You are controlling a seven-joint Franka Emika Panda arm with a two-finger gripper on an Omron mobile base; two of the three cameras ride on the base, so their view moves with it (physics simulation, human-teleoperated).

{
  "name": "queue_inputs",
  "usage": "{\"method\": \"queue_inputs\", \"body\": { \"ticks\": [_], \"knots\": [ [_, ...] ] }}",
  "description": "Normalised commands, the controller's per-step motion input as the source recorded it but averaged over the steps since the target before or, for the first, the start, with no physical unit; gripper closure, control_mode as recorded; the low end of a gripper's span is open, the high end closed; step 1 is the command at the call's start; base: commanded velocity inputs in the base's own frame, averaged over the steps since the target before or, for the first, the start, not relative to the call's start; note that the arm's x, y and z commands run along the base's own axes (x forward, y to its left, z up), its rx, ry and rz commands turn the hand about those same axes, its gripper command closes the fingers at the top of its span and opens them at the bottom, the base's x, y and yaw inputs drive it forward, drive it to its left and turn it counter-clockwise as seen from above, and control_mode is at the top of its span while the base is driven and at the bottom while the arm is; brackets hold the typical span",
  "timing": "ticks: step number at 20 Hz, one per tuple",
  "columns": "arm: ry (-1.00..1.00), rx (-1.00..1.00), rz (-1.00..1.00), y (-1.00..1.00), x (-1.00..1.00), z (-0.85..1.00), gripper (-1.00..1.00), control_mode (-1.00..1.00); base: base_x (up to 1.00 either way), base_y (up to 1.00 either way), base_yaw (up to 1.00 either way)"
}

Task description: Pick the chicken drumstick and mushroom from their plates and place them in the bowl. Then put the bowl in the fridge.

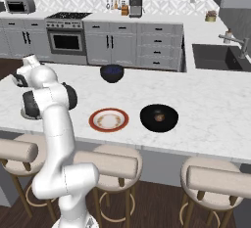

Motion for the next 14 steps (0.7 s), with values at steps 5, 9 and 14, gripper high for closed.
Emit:
{"method": "queue_inputs", "body": {
  "ticks": [5, 9, 14],
  "knots": [
    [-0.07, 0.0, 0.0, -1.0, -0.78, 0.36, 1.0, -1.0, 0.0, 0.0, 0.0],
    [-0.07, 0.0, 0.0, -1.0, -0.51, 0.19, 1.0, -1.0, 0.0, 0.0, 0.0],
    [0.02, 0.0, -0.03, -1.0, -0.04, 0.31, 1.0, -1.0, 0.0, 0.0, 0.0]
  ]
}}
